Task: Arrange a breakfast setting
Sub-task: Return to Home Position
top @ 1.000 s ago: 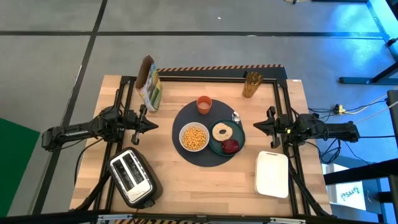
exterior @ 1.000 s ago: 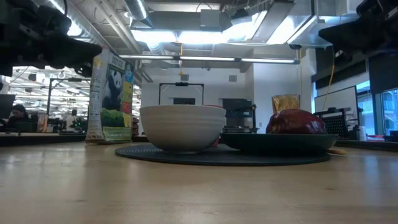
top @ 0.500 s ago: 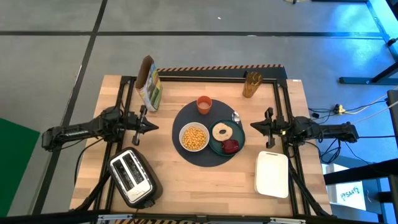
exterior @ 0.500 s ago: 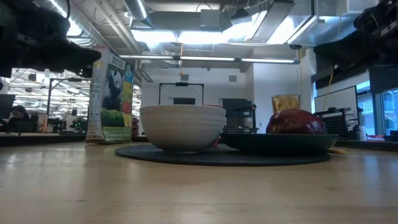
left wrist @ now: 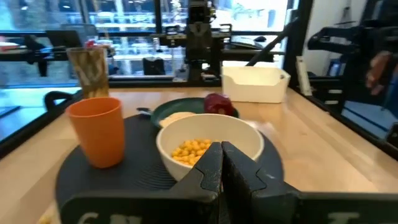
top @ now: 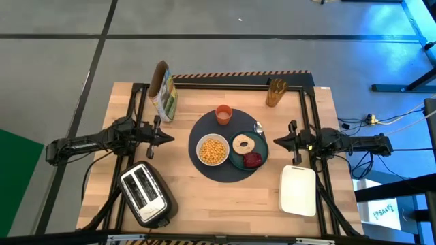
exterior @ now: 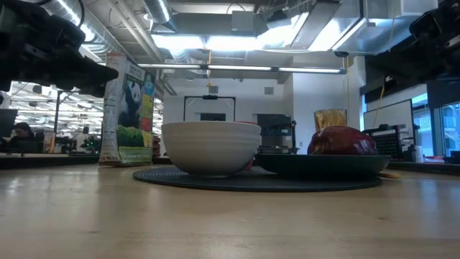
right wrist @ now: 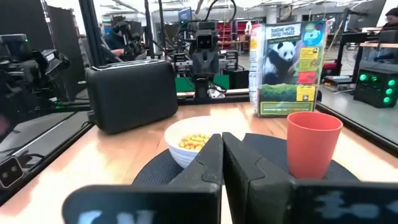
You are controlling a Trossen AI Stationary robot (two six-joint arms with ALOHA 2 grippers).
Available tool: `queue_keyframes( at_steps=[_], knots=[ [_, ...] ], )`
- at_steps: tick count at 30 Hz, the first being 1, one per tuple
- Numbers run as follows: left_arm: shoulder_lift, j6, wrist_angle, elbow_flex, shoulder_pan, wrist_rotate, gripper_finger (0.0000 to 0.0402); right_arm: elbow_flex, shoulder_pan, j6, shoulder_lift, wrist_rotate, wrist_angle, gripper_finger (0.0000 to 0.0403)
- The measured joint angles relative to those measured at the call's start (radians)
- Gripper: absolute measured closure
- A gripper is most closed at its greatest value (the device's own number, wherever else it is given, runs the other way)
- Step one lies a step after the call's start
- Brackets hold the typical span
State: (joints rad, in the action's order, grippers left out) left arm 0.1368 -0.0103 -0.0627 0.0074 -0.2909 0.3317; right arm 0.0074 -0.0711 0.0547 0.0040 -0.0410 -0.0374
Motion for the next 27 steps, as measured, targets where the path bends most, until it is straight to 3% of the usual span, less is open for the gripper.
queue_keyframes(
  at_steps=[5, 27],
  knots=[
    [0.000, 0.000, 0.003, 0.000, 0.000, -0.039, 0.0401, 0.000, 0.000, -0.001, 0.000, 0.004, 0.009, 0.0402],
    [0.000, -0.001, 0.003, 0.000, 0.000, -0.040, 0.0401, 0.000, 0.000, 0.000, 0.000, 0.000, 0.015, 0.0402]
  ],
)
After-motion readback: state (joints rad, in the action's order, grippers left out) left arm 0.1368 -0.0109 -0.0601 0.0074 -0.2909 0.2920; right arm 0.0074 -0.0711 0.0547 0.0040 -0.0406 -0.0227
